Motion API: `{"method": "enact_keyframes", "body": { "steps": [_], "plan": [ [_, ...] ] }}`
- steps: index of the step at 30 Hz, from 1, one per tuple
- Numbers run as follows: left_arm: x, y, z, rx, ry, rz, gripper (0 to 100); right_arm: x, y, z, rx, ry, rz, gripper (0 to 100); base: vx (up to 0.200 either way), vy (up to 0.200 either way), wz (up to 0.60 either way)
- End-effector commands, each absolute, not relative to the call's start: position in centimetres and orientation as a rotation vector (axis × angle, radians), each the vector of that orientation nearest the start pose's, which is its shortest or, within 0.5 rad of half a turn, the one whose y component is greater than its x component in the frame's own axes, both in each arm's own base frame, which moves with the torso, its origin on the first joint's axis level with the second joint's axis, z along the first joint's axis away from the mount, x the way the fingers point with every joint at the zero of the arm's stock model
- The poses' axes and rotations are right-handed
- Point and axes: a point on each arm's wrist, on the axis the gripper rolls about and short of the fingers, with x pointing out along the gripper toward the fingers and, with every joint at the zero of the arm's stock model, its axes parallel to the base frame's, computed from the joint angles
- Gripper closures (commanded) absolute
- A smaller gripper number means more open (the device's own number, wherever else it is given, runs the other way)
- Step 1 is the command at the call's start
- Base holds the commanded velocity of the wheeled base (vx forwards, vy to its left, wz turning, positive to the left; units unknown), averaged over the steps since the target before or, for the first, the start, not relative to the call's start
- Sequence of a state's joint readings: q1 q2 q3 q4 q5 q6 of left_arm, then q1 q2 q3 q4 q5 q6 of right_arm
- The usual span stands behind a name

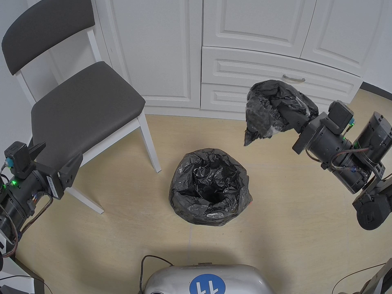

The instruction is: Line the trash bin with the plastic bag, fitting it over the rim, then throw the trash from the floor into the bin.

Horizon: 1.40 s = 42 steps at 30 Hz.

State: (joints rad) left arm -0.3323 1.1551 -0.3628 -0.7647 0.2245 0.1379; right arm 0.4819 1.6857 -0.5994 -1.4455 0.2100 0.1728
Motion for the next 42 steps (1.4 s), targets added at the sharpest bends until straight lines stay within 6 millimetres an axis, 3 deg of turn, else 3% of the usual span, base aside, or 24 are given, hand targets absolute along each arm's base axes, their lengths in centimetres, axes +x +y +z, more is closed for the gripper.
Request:
{"method": "enact_keyframes", "body": {
  "steps": [1,6,10,16,17,18,20,22,25,32,37,42],
  "plan": [
    [13.8,-3.7,21.4,0.153,-0.058,-0.068,0,20.3,13.3,24.5,0.41,-0.192,0.794,100,0.0,0.0,0.0],
    [13.4,-3.4,22.0,0.168,-0.092,-0.053,0,18.2,12.0,27.3,0.517,-0.026,0.79,100,0.0,0.0,0.0],
    [13.0,-3.2,22.3,0.191,-0.11,-0.045,0,17.7,12.2,28.9,0.58,0.131,0.78,100,0.0,0.0,0.0],
    [12.5,-2.8,23.0,0.189,-0.142,-0.023,0,19.2,13.5,29.4,0.661,0.295,0.736,100,0.0,0.0,0.0],
    [12.3,-2.7,23.5,0.184,-0.16,-0.018,0,21.0,14.7,28.8,0.711,0.364,0.707,100,0.0,0.0,0.0],
    [12.3,-2.7,23.5,0.184,-0.16,-0.018,0,21.0,14.7,28.8,0.711,0.364,0.707,100,0.0,0.0,0.0],
    [12.1,-2.7,23.7,0.182,-0.173,-0.016,0,23.2,16.2,27.2,0.744,0.435,0.669,100,0.0,0.0,0.0],
    [12.0,-2.6,23.7,0.181,-0.174,-0.014,0,24.1,16.8,26.5,0.753,0.46,0.646,100,0.0,0.0,0.0],
    [11.9,-2.4,23.8,0.185,-0.178,-0.001,0,27.5,19.0,23.5,0.769,0.524,0.544,100,0.0,0.0,0.0],
    [11.9,-2.1,23.8,0.198,-0.178,0.029,0,32.9,22.0,18.1,0.86,0.548,0.372,100,0.0,0.0,0.0],
    [12.0,-2.0,23.8,0.198,-0.177,0.034,0,35.1,23.3,13.9,0.895,0.524,0.347,100,0.0,0.0,0.0],
    [12.0,-2.0,23.7,0.201,-0.172,0.03,0,36.1,24.0,11.2,0.881,0.539,0.305,100,0.0,0.0,0.0]
  ]
}}
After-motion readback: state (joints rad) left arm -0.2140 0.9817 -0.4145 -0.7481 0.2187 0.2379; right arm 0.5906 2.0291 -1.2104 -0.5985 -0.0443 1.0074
